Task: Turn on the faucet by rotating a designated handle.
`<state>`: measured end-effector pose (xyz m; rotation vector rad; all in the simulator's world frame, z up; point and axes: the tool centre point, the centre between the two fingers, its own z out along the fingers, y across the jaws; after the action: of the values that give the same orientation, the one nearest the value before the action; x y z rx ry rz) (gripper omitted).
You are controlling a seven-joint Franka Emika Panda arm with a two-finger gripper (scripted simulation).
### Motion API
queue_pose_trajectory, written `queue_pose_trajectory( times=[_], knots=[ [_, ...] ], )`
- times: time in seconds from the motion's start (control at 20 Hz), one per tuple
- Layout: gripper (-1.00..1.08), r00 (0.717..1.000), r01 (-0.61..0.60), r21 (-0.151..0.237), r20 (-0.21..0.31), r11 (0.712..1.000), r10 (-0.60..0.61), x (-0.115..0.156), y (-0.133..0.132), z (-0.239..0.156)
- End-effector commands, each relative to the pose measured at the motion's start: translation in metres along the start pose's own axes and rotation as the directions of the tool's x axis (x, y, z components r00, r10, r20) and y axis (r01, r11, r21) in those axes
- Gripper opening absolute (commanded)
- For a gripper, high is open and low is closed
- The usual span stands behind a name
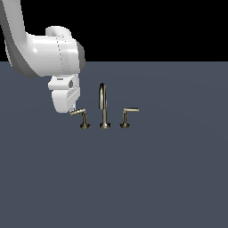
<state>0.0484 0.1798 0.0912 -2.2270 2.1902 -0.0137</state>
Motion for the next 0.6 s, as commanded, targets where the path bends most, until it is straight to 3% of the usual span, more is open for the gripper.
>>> queue_pose_trajectory(
  times=[0.0,0.55],
  knots=[
    [-1.00,1.000,0.003,-0.015,-0.006,1.000,-0.003,0.002,0.014,0.000],
    [-1.00,1.000,0.005,-0.012,-0.003,1.000,-0.005,0.014,0.032,-0.001]
  ],
)
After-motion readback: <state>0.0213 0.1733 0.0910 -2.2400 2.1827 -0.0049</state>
